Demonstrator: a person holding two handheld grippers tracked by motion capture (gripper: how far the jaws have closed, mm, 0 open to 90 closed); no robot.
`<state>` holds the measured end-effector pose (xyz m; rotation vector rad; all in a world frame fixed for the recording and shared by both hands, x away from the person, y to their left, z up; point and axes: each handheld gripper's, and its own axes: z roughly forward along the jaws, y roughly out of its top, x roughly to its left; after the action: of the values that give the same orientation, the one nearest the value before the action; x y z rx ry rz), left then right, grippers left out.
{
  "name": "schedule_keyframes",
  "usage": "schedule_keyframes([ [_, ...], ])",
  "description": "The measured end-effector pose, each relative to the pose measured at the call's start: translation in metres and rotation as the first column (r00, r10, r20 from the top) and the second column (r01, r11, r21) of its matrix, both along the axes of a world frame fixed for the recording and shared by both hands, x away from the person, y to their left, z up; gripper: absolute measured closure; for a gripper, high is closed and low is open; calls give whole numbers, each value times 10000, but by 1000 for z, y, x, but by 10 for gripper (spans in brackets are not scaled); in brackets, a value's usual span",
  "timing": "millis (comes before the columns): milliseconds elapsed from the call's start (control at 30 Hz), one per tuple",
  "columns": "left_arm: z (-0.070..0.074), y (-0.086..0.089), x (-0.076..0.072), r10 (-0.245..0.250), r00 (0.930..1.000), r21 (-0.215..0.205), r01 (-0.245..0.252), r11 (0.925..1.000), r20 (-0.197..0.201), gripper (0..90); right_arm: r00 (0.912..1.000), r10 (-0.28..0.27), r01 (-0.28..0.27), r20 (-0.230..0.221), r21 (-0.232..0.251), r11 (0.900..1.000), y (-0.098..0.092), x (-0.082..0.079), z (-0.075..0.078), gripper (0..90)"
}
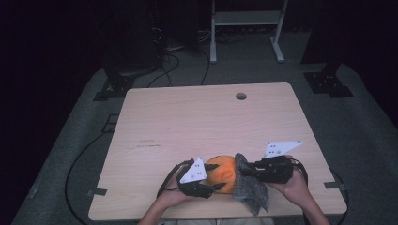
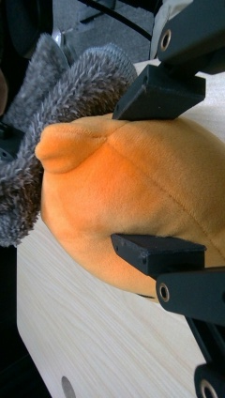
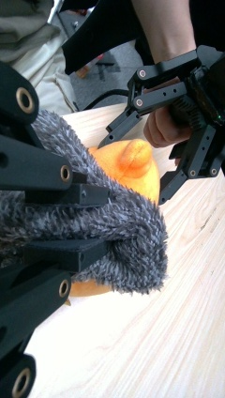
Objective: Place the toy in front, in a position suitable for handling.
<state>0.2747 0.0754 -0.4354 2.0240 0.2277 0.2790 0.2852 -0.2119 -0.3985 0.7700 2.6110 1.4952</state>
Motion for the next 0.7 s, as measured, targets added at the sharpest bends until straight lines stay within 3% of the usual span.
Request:
schedule_keyframes([
  [133,2,-4,3,348,9981,-82,-353,9993,-504,218,9997,3,-2,254,-44,10000,8,-3,0,757],
  [267,1,1,4,271,9991,-49,-272,9996,-318,329,9999,23,-24,107,38,10000,6,1,-1,759],
  [400,1,5,6,273,9989,-83,-276,9996,-385,345,9991,-422,421,-61,-257,9988,-6,7,-7,760],
  [467,0,6,6,238,9987,-161,-245,9996,-455,348,9971,-655,652,-378,-92,9978,-12,10,-10,761],
  [600,0,6,6,101,9992,-86,-104,9999,-389,350,9994,-353,356,-63,586,9976,-5,5,0,760],
  [700,1,9,6,16,9992,28,-14,10000,-406,352,9998,1,-11,185,523,9986,6,2,2,758],
])
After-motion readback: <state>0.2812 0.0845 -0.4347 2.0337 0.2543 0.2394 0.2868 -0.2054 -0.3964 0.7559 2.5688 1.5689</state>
